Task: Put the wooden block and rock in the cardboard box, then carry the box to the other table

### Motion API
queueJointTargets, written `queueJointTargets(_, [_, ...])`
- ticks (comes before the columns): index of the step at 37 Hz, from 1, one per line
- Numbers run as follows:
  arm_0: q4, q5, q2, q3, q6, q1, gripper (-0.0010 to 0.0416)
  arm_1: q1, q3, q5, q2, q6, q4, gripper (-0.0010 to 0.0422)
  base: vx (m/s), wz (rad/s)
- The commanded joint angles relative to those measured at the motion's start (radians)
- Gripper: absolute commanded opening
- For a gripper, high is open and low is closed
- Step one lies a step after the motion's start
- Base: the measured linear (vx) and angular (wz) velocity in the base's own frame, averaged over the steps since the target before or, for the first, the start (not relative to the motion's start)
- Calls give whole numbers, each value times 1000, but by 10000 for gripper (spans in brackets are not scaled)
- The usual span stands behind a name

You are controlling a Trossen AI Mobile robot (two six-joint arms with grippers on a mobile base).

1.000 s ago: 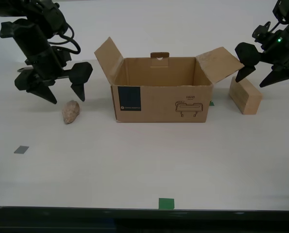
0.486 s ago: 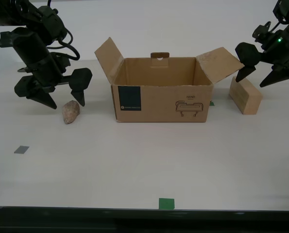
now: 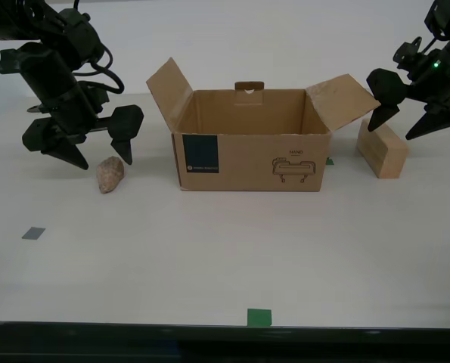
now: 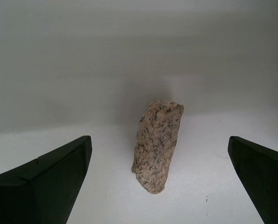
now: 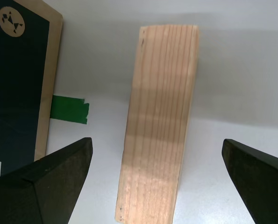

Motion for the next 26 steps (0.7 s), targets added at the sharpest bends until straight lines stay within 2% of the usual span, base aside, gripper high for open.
queueJointTargets(1, [4, 3, 0, -19, 0, 0, 387, -1, 0, -1, 0, -3, 4, 400, 0, 0])
queueJointTargets(11, [50, 4, 0, -40, 10, -1, 387, -1, 0, -1, 0, -2, 28, 400, 0, 0])
queueJointTargets(16, [52, 57, 0, -40, 10, -1, 387, -1, 0, -1, 0, -2, 49, 400, 0, 0])
queueJointTargets(20, [53, 59, 0, -40, 11, -1, 387, -1, 0, -2, 0, 1, 48, 400, 0, 0])
queueJointTargets(24, [52, 59, 0, -40, 29, -1, 387, -1, 0, -29, 0, 0, 46, 400, 0, 0])
queueJointTargets(26, [48, 59, 0, -40, 34, -1, 387, -1, 0, -29, 0, 2, 45, 400, 0, 0])
